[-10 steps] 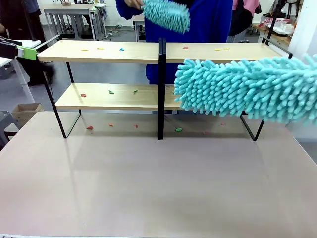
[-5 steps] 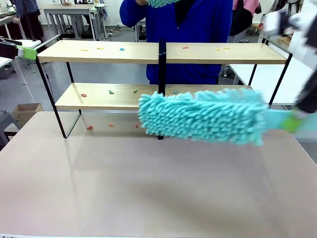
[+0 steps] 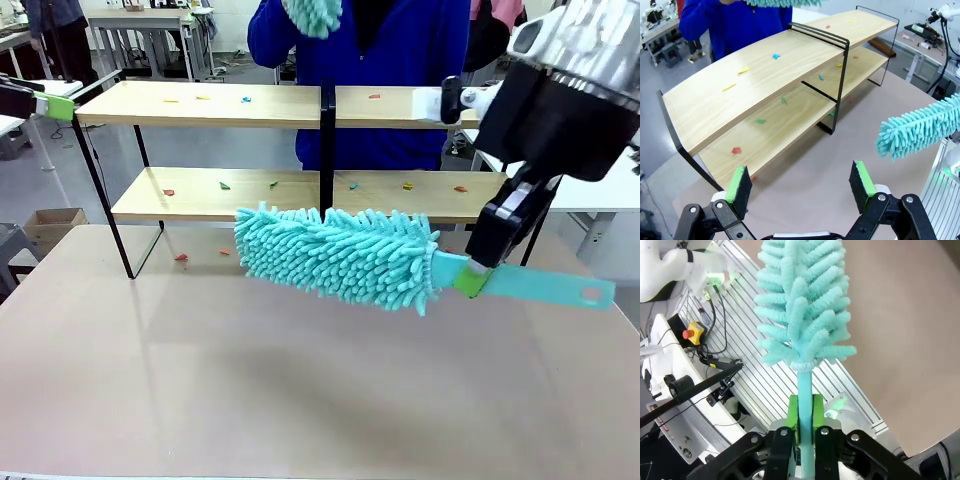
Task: Clean the shelves.
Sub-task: Clean a randomly selected level of the Shelf with the Duster.
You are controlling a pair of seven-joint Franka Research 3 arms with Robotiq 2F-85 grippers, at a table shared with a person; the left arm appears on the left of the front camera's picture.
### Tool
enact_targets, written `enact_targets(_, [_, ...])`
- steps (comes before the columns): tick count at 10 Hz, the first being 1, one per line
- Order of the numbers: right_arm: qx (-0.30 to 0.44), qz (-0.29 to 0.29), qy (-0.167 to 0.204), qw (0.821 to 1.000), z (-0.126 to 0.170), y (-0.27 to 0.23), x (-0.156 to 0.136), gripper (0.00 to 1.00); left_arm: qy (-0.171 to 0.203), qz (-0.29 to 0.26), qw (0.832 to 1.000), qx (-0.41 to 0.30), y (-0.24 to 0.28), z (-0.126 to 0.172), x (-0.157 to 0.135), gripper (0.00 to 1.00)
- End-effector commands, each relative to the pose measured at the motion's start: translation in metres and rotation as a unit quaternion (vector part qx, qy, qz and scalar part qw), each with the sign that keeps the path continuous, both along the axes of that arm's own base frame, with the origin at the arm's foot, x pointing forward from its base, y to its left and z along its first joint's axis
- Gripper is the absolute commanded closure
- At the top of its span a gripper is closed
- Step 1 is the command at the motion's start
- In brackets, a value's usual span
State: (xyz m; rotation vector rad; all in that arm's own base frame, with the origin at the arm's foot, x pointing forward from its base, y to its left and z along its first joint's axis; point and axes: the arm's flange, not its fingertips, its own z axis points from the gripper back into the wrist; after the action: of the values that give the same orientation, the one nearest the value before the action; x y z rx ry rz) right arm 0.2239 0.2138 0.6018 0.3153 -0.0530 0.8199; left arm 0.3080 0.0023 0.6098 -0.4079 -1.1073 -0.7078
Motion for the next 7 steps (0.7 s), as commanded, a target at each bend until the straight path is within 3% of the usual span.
enact_targets(1, [-0.001, 0.002, 0.003, 1.000, -0.003, 0.007, -0.002, 0.87, 0.002, 0.007, 1.000, 0.000, -0.003, -0.006, -0.005, 0.00])
enact_targets(3, [0.024, -0.026, -0.032, 0.999, -0.017, 0.035, 0.011, 0.87, 0.002, 0.007, 1.000, 0.000, -0.003, -0.006, -0.005, 0.00])
enact_targets(5, [0.004, -0.097, -0.072, 0.993, -0.031, 0.054, 0.024, 0.87, 0.002, 0.007, 1.000, 0.000, -0.003, -0.006, -0.005, 0.00])
enact_targets(7, [0.044, -0.032, -0.002, 0.999, -0.015, 0.014, 0.019, 0.87, 0.002, 0.007, 1.000, 0.000, -0.003, -0.006, -0.005, 0.00])
